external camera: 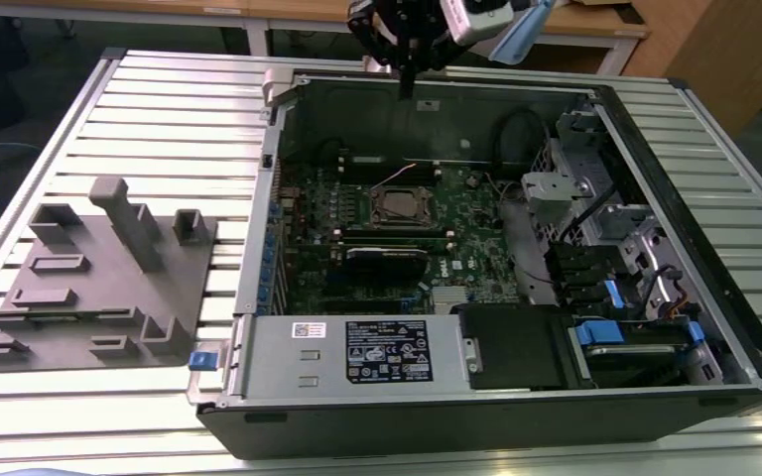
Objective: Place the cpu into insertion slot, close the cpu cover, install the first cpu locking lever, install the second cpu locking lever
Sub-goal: 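Install the first cpu locking lever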
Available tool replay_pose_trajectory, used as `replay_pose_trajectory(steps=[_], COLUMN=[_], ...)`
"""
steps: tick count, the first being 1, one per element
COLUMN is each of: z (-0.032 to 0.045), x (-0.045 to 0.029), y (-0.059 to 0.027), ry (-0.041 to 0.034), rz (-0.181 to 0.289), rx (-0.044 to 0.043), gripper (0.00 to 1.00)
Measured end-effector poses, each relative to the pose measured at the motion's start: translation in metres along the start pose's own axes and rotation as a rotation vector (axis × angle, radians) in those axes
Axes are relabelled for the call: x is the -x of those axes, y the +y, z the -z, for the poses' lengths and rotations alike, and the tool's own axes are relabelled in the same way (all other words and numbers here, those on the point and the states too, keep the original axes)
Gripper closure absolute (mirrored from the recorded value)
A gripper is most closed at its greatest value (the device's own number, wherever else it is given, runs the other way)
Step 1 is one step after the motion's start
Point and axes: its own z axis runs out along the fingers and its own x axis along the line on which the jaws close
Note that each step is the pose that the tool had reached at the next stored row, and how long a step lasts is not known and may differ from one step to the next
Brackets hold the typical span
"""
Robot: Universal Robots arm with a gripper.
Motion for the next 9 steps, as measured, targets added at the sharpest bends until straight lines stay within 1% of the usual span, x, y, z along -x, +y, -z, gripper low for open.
replay_pose_trajectory(steps=[9], z=[-0.0161], x=[-0.0001], y=[-0.0026], ry=[0.0000], rz=[0.000], rx=[0.0000], gripper=[0.89])
